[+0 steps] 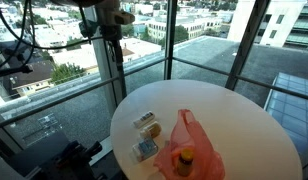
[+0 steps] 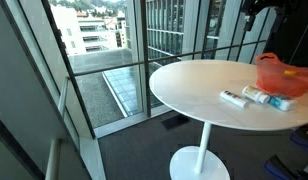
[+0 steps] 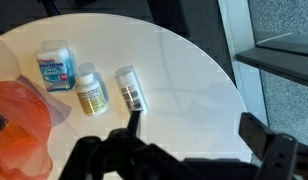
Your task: Put the white bottle into the carrier bag
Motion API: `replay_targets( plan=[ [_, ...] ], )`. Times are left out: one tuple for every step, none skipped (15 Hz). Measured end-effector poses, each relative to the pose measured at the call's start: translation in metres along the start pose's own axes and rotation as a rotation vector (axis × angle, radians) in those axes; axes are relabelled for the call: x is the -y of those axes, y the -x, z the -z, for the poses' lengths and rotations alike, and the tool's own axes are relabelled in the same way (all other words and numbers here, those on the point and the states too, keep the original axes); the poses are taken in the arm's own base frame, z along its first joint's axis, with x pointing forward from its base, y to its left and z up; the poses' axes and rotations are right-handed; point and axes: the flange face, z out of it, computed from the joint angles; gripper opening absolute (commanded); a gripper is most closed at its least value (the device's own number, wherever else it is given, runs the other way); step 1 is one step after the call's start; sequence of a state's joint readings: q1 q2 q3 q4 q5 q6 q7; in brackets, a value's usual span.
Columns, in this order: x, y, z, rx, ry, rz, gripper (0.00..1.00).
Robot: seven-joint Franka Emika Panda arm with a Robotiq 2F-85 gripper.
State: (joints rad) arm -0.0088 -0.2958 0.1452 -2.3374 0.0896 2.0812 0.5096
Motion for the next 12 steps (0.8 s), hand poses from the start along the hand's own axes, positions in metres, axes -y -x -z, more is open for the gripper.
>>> replay_targets(
  plan=[
    [0.000, 0.000, 0.000, 0.000, 0.000, 0.000, 1.00],
    [0.000, 0.000, 0.000, 0.001, 0.000, 0.000, 1.00],
    [0.000, 0.000, -0.001, 0.002, 0.001, 0.000, 1.00],
    [-0.001, -0.001, -0.002, 0.004, 0.001, -0.003, 1.00],
    [-0.004, -0.003, -0.003, 0.008, 0.001, -0.010, 1.00],
    [-0.009, -0.006, -0.005, 0.012, 0.002, -0.022, 1.00],
    [-0.015, -0.010, -0.007, 0.017, 0.003, -0.037, 1.00],
    [-0.024, -0.014, -0.010, 0.021, 0.005, -0.055, 1.00],
    [-0.033, -0.018, -0.012, 0.025, 0.009, -0.074, 1.00],
    [-0.042, -0.023, -0.016, 0.025, 0.014, -0.091, 1.00],
    [-0.051, -0.028, -0.020, 0.022, 0.020, -0.105, 1.00],
    [-0.058, -0.032, -0.025, 0.015, 0.026, -0.116, 1.00]
  ],
)
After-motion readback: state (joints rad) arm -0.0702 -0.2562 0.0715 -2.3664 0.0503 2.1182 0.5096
